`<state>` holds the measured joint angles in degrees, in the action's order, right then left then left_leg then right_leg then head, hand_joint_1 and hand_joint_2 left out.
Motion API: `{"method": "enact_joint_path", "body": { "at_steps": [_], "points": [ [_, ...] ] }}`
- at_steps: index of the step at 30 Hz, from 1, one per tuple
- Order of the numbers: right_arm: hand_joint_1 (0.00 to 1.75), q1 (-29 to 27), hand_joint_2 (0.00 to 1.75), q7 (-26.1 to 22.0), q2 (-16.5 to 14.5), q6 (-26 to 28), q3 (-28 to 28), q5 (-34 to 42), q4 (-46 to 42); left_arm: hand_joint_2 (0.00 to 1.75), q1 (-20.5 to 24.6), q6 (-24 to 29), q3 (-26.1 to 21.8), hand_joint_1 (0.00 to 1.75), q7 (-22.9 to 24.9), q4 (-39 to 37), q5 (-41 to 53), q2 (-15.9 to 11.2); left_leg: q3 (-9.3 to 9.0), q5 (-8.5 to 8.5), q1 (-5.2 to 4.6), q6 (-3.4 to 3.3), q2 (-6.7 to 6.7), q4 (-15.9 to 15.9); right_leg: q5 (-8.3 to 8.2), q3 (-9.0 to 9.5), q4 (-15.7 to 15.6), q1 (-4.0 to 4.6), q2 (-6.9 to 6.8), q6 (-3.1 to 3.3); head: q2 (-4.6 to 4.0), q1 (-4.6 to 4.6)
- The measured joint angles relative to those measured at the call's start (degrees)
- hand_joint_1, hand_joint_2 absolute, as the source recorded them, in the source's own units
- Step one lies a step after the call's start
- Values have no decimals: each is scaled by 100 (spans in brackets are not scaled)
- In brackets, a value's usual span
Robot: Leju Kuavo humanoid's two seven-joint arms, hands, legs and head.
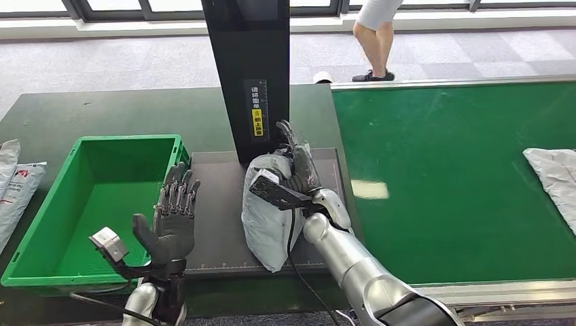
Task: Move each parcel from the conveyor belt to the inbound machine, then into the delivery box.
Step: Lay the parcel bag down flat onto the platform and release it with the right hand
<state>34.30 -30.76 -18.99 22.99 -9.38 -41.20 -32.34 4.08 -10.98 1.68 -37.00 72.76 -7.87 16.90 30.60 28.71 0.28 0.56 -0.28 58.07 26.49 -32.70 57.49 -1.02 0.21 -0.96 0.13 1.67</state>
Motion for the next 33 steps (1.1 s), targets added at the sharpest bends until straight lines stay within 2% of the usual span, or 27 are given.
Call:
{"method": "enact_joint_path", "body": {
  "at_steps": [8,13,21,33],
  "points": [
    [0,-1388,175,106,379,109,-43,158,-1862,0,-213,498,0,0,135,318,177,-24,9,2,0,-1,-1,0,1,-6,-3,0,-2,0,0,0],
    [0,-1994,175,138,501,161,-63,152,-2839,0,-221,619,0,0,167,430,246,-21,9,2,0,-1,0,-1,0,-7,-2,0,1,0,0,-1],
    [0,-2267,175,189,585,162,-93,147,-3410,0,-224,628,0,0,168,478,249,-15,8,0,0,-1,1,0,-1,-5,0,0,1,0,0,0],
    [0,-2326,175,189,627,161,-99,147,-3570,0,-225,628,0,0,168,494,248,-15,8,0,0,-1,1,0,-1,-5,-1,0,1,1,0,-1]
  ]
}}
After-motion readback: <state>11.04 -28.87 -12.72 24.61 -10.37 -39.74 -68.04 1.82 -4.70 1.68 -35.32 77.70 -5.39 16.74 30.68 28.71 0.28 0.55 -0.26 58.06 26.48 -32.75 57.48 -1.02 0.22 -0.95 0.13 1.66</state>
